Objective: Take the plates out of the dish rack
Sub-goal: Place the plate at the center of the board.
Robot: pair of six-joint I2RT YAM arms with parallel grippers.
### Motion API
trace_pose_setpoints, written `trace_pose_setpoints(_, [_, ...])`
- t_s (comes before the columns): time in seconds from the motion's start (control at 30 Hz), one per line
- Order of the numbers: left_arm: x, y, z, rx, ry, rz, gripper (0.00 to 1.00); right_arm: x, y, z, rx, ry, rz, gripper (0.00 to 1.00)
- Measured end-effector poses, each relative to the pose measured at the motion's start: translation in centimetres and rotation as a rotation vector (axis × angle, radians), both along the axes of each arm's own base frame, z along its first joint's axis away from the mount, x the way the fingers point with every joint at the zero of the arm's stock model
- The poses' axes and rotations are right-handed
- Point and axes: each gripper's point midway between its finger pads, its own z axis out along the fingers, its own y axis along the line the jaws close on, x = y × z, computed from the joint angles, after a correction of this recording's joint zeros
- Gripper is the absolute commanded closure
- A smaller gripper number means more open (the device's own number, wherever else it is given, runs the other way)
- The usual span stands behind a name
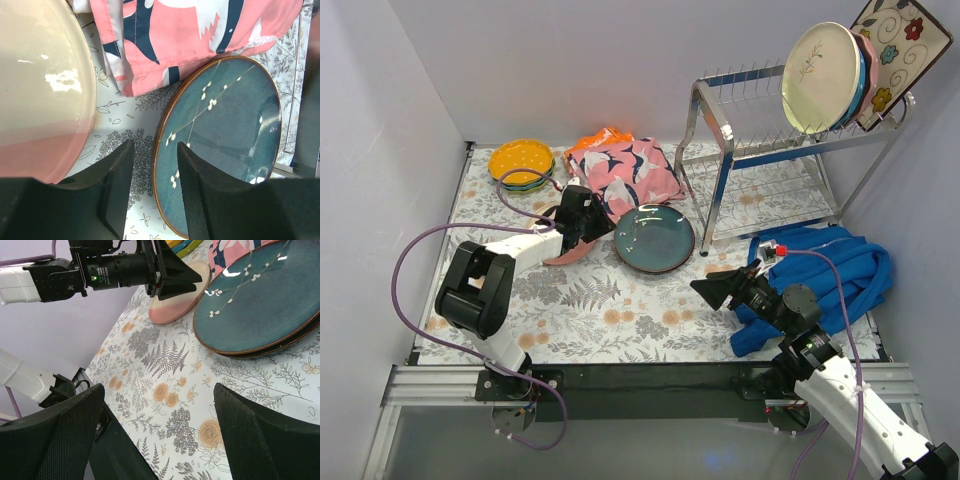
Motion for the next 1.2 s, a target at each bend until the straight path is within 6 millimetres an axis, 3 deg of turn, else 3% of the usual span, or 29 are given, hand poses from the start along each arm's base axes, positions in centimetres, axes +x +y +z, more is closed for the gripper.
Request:
trace_pose_setpoints(0.43, [-0.6,-0.5,0.6,-0.020,0.001,-0.038,0.62,-0.1,0.1,0.1,-0.001,-0.005,0.007,0.07])
trace_pose_setpoints(0.53, [-1.5,-0.2,2.8,-0.034,-0.032,-0.042,0.61,-0.1,0.0,0.0,-0.003,-0.008,0.007,0.07])
trace_pose_setpoints(0.67, [-3.1,-0.4,8.9,-0.121,-0.161,-0.084,0.55,0.1,0.0,-0.1,-0.018,-0.018,-0.001,0.07])
trace_pose_setpoints(0.7, [-3.7,-0.7,10.6,-0.156,-0.208,-0.107,0.42,0.2,-0.1,-0.1,-0.021,-0.019,-0.005,0.07])
trace_pose_setpoints(0.77, [-5.6,-1.2,13.2,-0.220,-0.288,-0.161,0.32,0.4,-0.2,-0.1,-0.026,-0.021,-0.015,0.07])
trace_pose_setpoints(0.83, [-8.0,-2.3,15.0,-0.281,-0.348,-0.233,0.31,0.6,-0.3,0.3,-0.029,-0.032,-0.027,0.07])
trace_pose_setpoints(1.07, [-14.3,-6.0,15.0,-0.332,-0.378,-0.431,0.31,1.4,-0.9,2.7,-0.035,-0.082,-0.080,0.07])
trace_pose_setpoints(1.2, [-18.9,-8.6,15.8,-0.355,-0.427,-0.576,0.31,1.9,-1.6,4.7,-0.047,-0.111,-0.125,0.07])
